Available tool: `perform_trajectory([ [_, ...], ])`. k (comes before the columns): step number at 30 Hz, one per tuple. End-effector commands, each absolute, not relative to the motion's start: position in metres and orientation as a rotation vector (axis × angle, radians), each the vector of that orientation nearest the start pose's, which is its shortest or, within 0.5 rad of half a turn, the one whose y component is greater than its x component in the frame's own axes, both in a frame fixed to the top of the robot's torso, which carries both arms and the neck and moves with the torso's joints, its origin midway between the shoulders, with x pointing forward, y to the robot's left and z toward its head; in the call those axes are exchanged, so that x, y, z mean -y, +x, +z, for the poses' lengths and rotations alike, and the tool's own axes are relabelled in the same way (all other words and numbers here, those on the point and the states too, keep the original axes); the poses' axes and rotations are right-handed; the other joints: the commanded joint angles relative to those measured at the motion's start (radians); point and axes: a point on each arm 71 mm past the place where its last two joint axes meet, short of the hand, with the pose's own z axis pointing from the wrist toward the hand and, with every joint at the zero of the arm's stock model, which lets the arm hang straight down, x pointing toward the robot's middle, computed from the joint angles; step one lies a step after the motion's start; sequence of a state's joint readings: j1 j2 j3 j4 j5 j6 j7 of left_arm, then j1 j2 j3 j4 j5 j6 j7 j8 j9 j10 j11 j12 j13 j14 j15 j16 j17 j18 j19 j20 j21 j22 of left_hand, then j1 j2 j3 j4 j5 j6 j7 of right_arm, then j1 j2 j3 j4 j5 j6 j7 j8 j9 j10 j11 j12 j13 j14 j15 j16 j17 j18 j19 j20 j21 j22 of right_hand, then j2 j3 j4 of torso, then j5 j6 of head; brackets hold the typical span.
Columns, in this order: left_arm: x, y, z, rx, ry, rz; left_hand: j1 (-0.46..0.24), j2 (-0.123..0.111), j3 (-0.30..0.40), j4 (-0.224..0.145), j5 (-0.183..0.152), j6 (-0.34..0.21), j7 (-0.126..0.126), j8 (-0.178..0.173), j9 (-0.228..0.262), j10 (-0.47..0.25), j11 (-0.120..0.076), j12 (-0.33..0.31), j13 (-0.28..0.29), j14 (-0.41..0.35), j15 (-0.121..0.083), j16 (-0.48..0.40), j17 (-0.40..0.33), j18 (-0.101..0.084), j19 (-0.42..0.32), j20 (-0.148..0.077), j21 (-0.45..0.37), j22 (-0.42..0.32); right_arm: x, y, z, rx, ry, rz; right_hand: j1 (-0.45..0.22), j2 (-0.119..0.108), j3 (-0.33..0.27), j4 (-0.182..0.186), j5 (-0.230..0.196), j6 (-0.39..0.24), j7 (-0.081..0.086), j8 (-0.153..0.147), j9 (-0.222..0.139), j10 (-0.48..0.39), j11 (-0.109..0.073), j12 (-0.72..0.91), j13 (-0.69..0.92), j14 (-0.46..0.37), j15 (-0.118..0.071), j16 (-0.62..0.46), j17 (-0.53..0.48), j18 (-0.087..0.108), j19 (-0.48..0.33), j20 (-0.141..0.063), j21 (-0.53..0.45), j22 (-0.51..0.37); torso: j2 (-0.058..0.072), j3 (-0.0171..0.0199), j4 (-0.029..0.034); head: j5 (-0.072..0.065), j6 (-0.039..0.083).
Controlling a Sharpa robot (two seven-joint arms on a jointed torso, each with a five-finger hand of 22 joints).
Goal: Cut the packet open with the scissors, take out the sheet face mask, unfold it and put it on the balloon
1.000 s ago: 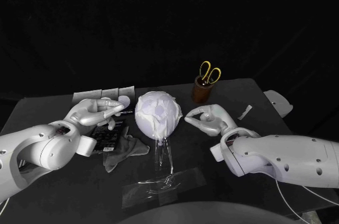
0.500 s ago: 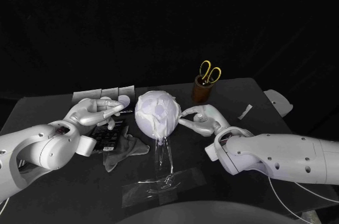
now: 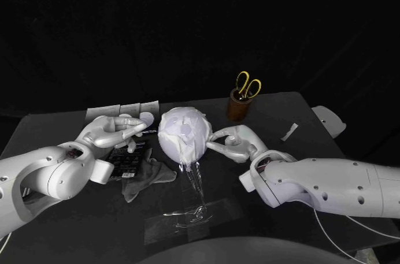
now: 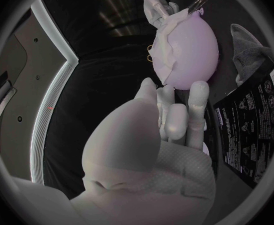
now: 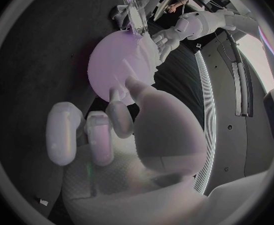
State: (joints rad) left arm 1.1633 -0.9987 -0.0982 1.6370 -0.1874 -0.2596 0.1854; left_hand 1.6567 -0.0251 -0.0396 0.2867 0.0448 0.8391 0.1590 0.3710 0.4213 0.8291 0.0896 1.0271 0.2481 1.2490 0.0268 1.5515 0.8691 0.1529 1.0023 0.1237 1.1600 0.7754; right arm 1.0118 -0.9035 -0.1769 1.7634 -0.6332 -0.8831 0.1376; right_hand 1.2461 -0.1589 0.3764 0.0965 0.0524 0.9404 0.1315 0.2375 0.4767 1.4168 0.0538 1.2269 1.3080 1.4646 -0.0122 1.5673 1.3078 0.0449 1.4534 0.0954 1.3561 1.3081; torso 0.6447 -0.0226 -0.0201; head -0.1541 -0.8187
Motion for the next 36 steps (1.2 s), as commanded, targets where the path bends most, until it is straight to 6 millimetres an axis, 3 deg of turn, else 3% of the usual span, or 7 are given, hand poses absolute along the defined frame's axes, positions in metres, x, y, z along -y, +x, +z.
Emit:
perform_trajectory([
  [1, -0.2442, 0.446, -0.217, -1.743, -1.064, -1.354, 0.011, 0.0, 0.003, -0.001, 0.004, -0.007, -0.003, -0.006, 0.001, -0.007, -0.003, 0.001, 0.001, 0.002, 0.001, 0.002, 0.001, 0.004, 0.005, 0.002, 0.005, 0.001, 0.1905, 0.3821, -0.2701, -1.565, 0.791, 0.987, 0.008, 0.016, -0.002, -0.004, -0.003, 0.014, -0.002, 0.004, -0.003, 0.007, -0.006, 0.012, 0.08, 0.106, -0.004, 0.003, 0.263, 0.003, 0.008, -0.002, 0.008, 0.198, 0.0, 0.0, 0.0, 0.0, 0.0],
  [15, -0.2443, 0.4458, -0.217, -1.744, -1.064, -1.354, 0.011, 0.0, 0.003, -0.001, 0.004, -0.007, -0.003, -0.006, 0.001, -0.007, -0.003, 0.001, 0.001, 0.002, 0.001, 0.002, 0.001, 0.004, 0.005, 0.002, 0.005, 0.001, 0.1894, 0.3824, -0.267, -1.509, 0.816, 0.979, 0.041, 0.041, 0.018, -0.02, -0.003, 0.04, -0.011, -0.001, -0.013, 0.027, -0.014, 0.049, 0.098, 0.106, -0.012, 0.003, 0.263, -0.002, 0.021, -0.01, 0.031, 0.205, 0.0, -0.0001, 0.0003, -0.001, -0.002],
  [30, -0.2443, 0.4458, -0.217, -1.744, -1.064, -1.354, 0.014, 0.0, 0.003, -0.001, 0.004, -0.008, -0.002, -0.006, 0.002, -0.008, -0.003, 0.001, 0.001, 0.002, 0.001, 0.002, 0.001, 0.004, 0.005, 0.002, 0.006, 0.002, 0.1862, 0.3826, -0.2659, -1.508, 0.828, 0.981, 0.038, 0.031, 0.013, -0.022, -0.004, 0.041, -0.009, -0.007, -0.018, 0.029, -0.014, 0.053, 0.1, 0.106, -0.012, 0.003, 0.263, -0.002, 0.022, -0.011, 0.031, 0.205, -0.001, -0.0004, 0.0001, 0.0, -0.002],
  [36, -0.2441, 0.4458, -0.2169, -1.744, -1.064, -1.355, 0.015, 0.0, 0.003, -0.001, 0.004, -0.008, -0.002, -0.007, 0.002, -0.008, -0.002, 0.001, 0.001, 0.002, 0.001, 0.002, 0.001, 0.004, 0.005, 0.002, 0.006, 0.002, 0.1847, 0.3837, -0.2669, -1.509, 0.834, 0.973, 0.05, 0.042, 0.021, -0.029, -0.004, 0.069, -0.019, 0.002, -0.018, 0.034, -0.021, 0.063, 0.104, 0.106, -0.017, 0.003, 0.263, -0.003, 0.025, -0.014, 0.038, 0.207, -0.001, -0.0006, 0.0003, -0.001, -0.003],
])
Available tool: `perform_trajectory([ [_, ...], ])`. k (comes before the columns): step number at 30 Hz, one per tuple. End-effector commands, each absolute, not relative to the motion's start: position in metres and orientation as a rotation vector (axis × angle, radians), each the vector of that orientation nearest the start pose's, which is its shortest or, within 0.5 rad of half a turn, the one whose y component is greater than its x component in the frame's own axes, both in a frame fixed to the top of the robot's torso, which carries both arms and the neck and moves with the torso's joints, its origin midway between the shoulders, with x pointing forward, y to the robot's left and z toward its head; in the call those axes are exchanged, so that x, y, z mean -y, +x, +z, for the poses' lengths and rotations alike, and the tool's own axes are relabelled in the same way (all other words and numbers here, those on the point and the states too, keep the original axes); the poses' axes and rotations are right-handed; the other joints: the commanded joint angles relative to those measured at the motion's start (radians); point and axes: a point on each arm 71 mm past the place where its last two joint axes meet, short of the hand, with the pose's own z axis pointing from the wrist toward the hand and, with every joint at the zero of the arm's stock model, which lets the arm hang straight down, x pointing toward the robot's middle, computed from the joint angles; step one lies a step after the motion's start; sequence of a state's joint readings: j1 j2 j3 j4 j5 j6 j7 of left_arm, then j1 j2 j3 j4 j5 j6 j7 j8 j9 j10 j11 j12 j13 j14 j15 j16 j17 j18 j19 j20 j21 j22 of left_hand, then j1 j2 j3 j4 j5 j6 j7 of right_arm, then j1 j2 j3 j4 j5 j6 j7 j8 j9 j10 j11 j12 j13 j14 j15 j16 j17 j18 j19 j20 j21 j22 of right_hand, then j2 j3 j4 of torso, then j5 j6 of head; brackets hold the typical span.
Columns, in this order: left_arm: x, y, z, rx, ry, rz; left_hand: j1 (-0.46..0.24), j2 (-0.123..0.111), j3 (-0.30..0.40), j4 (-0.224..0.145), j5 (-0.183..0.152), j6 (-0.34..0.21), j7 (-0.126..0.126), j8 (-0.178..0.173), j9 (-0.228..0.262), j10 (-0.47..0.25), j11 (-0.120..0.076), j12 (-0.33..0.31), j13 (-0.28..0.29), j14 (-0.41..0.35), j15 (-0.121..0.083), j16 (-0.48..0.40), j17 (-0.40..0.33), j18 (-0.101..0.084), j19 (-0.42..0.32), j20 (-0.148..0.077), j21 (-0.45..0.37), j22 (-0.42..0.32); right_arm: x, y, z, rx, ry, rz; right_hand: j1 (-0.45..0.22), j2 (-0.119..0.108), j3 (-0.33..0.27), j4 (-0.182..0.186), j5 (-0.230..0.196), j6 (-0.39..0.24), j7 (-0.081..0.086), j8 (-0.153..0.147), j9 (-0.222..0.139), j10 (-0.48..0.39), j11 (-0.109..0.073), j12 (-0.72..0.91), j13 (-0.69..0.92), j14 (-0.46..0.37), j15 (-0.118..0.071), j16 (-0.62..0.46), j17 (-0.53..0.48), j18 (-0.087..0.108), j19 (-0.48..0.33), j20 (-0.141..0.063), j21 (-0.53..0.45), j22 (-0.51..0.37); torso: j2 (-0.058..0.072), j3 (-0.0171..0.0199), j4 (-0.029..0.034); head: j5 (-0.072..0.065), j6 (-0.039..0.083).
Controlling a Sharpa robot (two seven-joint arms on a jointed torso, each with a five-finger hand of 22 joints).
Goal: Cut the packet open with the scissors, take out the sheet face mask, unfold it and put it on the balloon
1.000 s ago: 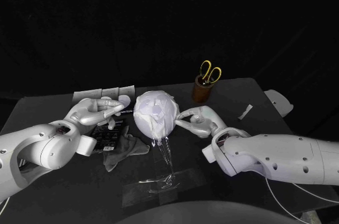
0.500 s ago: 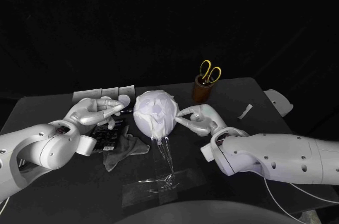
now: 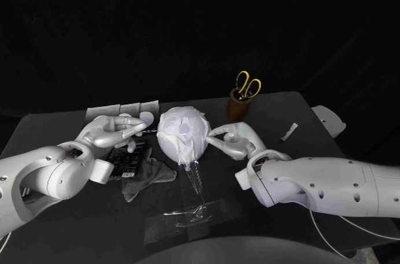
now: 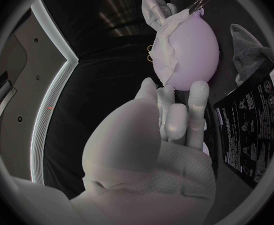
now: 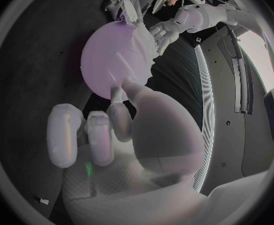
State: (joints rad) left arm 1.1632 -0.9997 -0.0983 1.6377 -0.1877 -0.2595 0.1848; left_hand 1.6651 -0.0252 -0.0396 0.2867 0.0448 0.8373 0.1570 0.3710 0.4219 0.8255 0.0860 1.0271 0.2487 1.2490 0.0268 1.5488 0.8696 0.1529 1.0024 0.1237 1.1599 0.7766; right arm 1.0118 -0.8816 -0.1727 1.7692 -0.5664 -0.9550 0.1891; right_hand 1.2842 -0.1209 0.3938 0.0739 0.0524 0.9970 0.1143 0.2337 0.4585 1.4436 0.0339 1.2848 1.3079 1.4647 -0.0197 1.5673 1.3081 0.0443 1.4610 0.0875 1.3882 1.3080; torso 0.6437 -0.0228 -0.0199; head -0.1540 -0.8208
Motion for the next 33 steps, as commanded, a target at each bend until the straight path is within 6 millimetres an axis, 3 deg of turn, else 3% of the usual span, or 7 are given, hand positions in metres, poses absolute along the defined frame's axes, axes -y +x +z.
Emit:
perform_trajectory([
  [1, -0.2441, 0.4458, -0.2169, -1.744, -1.063, -1.355, 0.007, 0.0, 0.004, -0.001, 0.004, -0.007, 0.0, -0.007, 0.001, -0.005, 0.001, 0.001, 0.001, 0.002, 0.001, 0.005, 0.001, 0.004, 0.005, 0.002, 0.007, 0.001, 0.1846, 0.384, -0.2672, -1.51, 0.835, 0.971, 0.017, 0.009, 0.008, -0.009, -0.004, 0.021, -0.005, 0.01, 0.001, 0.008, -0.004, 0.008, 0.106, 0.106, -0.011, 0.003, 0.263, -0.003, 0.019, -0.007, 0.008, 0.208, 0.0, -0.0004, 0.0001, -0.001, -0.001],
  [8, -0.2438, 0.4457, -0.2169, -1.744, -1.063, -1.356, 0.007, 0.0, 0.004, -0.001, 0.004, -0.007, 0.0, -0.007, 0.001, -0.005, 0.001, 0.001, 0.001, 0.002, 0.001, 0.005, 0.001, 0.004, 0.005, 0.002, 0.007, 0.001, 0.1842, 0.3865, -0.269, -1.511, 0.841, 0.958, 0.052, 0.05, 0.039, -0.033, -0.004, 0.081, -0.04, 0.044, 0.014, 0.047, -0.032, 0.086, 0.149, 0.106, -0.034, 0.003, 0.263, -0.008, 0.032, -0.024, 0.032, 0.216, 0.001, -0.0005, 0.0004, -0.004, -0.001],
  [13, -0.2438, 0.4456, -0.2169, -1.744, -1.063, -1.356, 0.007, 0.0, 0.004, -0.001, 0.004, -0.007, 0.0, -0.007, 0.001, -0.005, 0.001, 0.001, 0.001, 0.002, 0.001, 0.005, 0.001, 0.004, 0.005, 0.002, 0.007, 0.001, 0.1841, 0.3879, -0.2691, -1.504, 0.839, 0.956, 0.052, 0.061, 0.054, -0.042, -0.004, 0.1, -0.053, 0.069, 0.028, 0.062, -0.045, 0.111, 0.163, 0.106, -0.047, 0.003, 0.263, -0.012, 0.041, -0.038, 0.047, 0.22, 0.0, 0.0, -0.0002, -0.005, -0.002],
  [33, -0.2442, 0.4456, -0.217, -1.745, -1.064, -1.355, 0.011, 0.0, 0.005, -0.001, 0.004, -0.007, 0.0, -0.007, 0.001, -0.006, 0.002, 0.001, 0.001, 0.001, 0.002, 0.005, 0.0, 0.004, 0.004, 0.002, 0.007, 0.0, 0.1901, 0.3875, -0.2677, -1.492, 0.84, 0.946, 0.041, 0.067, 0.08, -0.052, -0.004, 0.109, -0.061, 0.1, 0.05, 0.074, -0.053, 0.135, 0.177, 0.106, -0.055, 0.003, 0.263, -0.015, 0.046, -0.049, 0.058, 0.224, 0.0, 0.0004, -0.0011, -0.011, -0.003],
])
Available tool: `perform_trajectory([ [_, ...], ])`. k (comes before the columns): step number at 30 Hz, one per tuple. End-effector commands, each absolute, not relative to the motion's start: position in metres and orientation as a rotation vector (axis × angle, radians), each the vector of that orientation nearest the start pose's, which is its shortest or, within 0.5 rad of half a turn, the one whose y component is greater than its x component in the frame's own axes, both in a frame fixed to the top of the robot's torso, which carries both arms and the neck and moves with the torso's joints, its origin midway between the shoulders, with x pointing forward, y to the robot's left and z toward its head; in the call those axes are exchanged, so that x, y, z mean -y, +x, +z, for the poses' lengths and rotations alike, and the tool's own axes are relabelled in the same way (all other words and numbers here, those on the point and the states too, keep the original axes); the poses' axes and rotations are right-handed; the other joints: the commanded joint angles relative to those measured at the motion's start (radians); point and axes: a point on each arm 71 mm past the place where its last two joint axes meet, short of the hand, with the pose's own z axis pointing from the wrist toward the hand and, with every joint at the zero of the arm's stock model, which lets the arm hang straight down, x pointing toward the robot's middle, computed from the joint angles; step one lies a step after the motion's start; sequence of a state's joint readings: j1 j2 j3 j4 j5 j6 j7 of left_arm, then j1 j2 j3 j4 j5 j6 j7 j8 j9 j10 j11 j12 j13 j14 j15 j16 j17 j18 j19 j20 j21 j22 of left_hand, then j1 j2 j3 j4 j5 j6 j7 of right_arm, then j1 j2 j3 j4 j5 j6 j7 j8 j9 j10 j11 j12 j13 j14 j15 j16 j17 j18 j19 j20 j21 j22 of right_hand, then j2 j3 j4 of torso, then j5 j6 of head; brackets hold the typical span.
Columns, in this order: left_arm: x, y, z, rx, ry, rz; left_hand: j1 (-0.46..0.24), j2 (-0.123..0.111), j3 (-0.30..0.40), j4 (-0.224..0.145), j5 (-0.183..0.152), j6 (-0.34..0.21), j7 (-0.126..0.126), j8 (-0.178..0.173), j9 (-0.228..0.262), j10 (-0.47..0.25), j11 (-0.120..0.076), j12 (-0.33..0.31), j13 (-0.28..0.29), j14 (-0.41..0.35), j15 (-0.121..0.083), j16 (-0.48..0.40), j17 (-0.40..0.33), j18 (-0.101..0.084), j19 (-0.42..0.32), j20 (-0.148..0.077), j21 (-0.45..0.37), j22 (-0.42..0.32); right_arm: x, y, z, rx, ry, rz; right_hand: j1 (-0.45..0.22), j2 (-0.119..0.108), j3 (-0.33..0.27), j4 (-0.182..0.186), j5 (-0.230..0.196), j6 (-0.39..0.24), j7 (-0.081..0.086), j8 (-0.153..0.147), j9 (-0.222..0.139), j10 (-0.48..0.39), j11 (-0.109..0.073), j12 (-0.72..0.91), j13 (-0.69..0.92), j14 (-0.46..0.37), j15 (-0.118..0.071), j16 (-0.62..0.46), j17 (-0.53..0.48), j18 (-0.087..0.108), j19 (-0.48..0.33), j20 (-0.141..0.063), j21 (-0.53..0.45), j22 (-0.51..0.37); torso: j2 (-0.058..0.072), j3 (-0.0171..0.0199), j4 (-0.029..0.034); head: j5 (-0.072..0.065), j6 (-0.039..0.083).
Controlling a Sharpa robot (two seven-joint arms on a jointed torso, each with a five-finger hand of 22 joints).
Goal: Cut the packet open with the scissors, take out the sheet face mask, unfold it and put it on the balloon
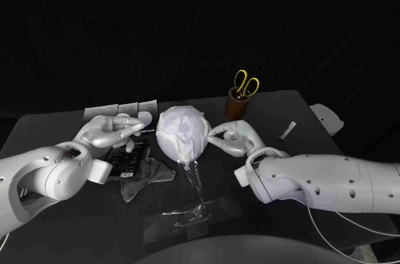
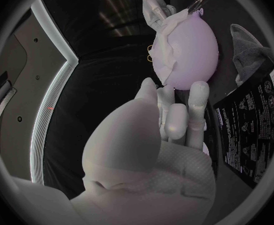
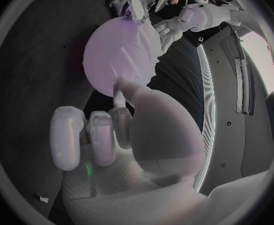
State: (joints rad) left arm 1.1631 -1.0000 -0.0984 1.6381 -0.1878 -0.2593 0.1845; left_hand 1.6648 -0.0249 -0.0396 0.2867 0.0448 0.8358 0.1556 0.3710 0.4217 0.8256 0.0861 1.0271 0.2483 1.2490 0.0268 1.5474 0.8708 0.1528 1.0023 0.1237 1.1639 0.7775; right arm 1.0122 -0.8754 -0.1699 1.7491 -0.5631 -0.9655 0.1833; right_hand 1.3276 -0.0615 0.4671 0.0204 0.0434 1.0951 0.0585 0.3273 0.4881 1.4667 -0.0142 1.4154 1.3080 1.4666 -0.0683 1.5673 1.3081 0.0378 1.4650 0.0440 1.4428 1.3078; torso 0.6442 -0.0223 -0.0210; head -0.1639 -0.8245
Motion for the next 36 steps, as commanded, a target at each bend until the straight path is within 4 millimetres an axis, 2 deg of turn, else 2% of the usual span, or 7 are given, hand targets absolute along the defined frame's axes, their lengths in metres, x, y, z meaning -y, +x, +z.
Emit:
perform_trajectory([
  [1, -0.244, 0.446, -0.217, -1.746, -1.064, -1.355, 0.011, 0.0, 0.005, -0.001, 0.004, -0.006, 0.002, -0.007, 0.001, -0.006, 0.001, 0.001, 0.002, 0.001, 0.002, 0.006, -0.001, 0.005, 0.004, 0.002, 0.003, 0.0, 0.191, 0.387, -0.268, -1.492, 0.841, 0.943, -0.003, 0.009, 0.008, 0.001, 0.005, 0.011, -0.006, 0.008, 0.022, 0.052, -0.005, 0.006, 0.178, 0.104, -0.007, 0.003, 0.263, -0.008, 0.043, -0.006, 0.005, 0.224, 0.0, 0.0001, -0.0002, -0.001, 0.0],
  [22, -0.245, 0.446, -0.217, -1.746, -1.065, -1.352, 0.012, 0.0, 0.005, -0.001, 0.004, -0.006, 0.002, -0.007, 0.001, -0.006, 0.002, 0.001, 0.002, 0.0, 0.002, 0.006, -0.004, 0.005, 0.003, 0.002, 0.003, -0.001, 0.211, 0.389, -0.272, -1.507, 0.876, 0.867, -0.011, 0.01, 0.029, -0.011, 0.005, 0.006, -0.007, 0.026, 0.039, 0.056, -0.008, 0.014, 0.183, 0.104, -0.009, 0.003, 0.263, -0.01, 0.046, -0.009, 0.011, 0.226, 0.0, 0.0, 0.0008, -0.004, 0.001],
  [36, -0.245, 0.446, -0.217, -1.747, -1.066, -1.352, 0.012, -0.001, 0.005, -0.001, 0.004, -0.007, 0.003, -0.007, 0.001, -0.008, 0.002, 0.0, 0.002, -0.001, 0.002, 0.005, -0.005, 0.005, 0.001, 0.003, 0.002, -0.003, 0.206, 0.391, -0.281, -1.604, 0.886, 0.846, -0.014, 0.007, 0.034, -0.015, 0.005, 0.004, -0.008, 0.031, 0.044, 0.059, -0.008, 0.021, 0.187, 0.104, -0.009, 0.003, 0.263, -0.009, 0.044, -0.009, 0.008, 0.225, 0.0, -0.0006, 0.0006, -0.005, 0.0],
])
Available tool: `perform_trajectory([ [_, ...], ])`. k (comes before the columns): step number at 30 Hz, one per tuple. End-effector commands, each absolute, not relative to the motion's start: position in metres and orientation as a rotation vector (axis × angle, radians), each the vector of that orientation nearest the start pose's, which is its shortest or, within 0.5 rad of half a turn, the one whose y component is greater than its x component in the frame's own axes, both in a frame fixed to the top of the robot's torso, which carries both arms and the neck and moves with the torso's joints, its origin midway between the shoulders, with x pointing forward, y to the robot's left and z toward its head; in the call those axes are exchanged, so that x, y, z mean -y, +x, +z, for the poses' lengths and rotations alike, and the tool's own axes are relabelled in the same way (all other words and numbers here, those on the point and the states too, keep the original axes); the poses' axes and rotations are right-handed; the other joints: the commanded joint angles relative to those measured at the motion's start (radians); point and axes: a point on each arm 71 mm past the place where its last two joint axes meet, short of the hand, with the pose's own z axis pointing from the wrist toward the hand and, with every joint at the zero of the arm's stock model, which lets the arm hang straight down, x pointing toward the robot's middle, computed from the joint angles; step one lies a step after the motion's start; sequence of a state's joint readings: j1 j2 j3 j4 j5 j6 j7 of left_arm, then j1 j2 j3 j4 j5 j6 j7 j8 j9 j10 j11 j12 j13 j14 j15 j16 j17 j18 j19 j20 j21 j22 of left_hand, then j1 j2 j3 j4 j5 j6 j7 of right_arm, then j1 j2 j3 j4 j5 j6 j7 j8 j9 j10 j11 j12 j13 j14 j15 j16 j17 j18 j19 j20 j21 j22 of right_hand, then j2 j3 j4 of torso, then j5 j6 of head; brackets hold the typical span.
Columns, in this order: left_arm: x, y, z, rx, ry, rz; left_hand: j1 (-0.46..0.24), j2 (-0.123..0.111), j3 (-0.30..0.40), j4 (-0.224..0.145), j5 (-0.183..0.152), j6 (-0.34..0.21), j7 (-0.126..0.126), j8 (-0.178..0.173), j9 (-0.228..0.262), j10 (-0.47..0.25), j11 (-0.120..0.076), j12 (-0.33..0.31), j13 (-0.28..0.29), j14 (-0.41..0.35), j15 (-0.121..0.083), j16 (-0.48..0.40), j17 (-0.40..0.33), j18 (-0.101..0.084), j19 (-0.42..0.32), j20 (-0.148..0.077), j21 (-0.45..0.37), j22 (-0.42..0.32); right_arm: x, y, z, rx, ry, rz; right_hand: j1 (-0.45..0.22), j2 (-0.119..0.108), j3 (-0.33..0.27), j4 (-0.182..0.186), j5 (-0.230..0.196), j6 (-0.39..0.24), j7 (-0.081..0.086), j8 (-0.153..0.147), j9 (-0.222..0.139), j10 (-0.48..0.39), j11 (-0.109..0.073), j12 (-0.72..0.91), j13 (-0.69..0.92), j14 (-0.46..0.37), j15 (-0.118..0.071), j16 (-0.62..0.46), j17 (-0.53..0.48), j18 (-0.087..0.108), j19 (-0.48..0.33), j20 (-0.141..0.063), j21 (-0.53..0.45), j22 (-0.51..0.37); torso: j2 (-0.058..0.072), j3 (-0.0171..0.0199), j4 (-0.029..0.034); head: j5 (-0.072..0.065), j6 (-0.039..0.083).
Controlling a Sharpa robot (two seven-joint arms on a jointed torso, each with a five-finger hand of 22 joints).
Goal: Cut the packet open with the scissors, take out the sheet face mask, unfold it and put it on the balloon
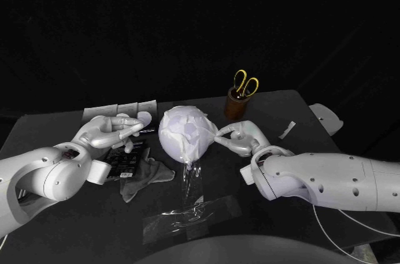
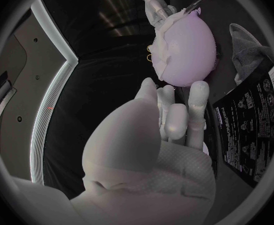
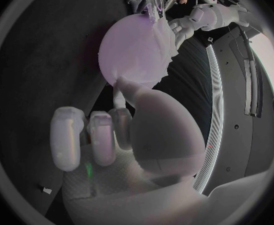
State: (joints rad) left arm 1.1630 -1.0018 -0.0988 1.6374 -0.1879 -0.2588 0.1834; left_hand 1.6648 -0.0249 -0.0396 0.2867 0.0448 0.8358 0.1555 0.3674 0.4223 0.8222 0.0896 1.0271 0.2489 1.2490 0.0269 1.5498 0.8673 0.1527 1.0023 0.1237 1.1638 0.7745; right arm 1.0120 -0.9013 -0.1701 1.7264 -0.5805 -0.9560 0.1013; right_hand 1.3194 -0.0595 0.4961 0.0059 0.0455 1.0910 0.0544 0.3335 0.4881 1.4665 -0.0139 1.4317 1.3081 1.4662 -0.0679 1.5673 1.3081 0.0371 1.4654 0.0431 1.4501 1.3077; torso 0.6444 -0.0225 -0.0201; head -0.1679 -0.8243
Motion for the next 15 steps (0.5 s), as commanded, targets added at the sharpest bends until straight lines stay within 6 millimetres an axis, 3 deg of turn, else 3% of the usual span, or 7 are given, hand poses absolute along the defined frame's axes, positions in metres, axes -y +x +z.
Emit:
perform_trajectory([
  [1, -0.2453, 0.4457, -0.2174, -1.747, -1.066, -1.352, 0.013, -0.001, 0.005, -0.001, 0.004, -0.007, 0.003, -0.003, 0.001, -0.005, -0.001, 0.0, 0.001, -0.001, 0.002, 0.003, -0.001, 0.005, 0.001, 0.003, 0.002, 0.0, 0.2059, 0.3913, -0.2812, -1.61, 0.886, 0.847, -0.006, 0.005, 0.005, 0.0, 0.003, 0.009, -0.004, 0.025, 0.044, 0.059, -0.008, 0.005, 0.187, 0.105, -0.01, 0.003, 0.263, -0.008, 0.044, -0.008, 0.001, 0.225, 0.0, -0.0006, -0.0001, -0.001, -0.001],
  [15, -0.245, 0.4458, -0.2175, -1.748, -1.065, -1.352, 0.013, -0.001, 0.005, 0.0, 0.004, -0.008, 0.003, -0.004, 0.001, -0.006, -0.001, 0.0, 0.001, -0.001, 0.003, 0.003, 0.0, 0.005, 0.0, 0.003, 0.002, 0.0, 0.2004, 0.3882, -0.2873, -1.707, 0.889, 0.847, -0.01, 0.002, 0.008, -0.002, 0.003, 0.008, -0.004, 0.028, 0.048, 0.061, -0.008, 0.009, 0.189, 0.105, -0.01, 0.003, 0.263, -0.006, 0.039, -0.009, -0.008, 0.222, -0.001, -0.0004, -0.0003, 0.001, 0.002],
])
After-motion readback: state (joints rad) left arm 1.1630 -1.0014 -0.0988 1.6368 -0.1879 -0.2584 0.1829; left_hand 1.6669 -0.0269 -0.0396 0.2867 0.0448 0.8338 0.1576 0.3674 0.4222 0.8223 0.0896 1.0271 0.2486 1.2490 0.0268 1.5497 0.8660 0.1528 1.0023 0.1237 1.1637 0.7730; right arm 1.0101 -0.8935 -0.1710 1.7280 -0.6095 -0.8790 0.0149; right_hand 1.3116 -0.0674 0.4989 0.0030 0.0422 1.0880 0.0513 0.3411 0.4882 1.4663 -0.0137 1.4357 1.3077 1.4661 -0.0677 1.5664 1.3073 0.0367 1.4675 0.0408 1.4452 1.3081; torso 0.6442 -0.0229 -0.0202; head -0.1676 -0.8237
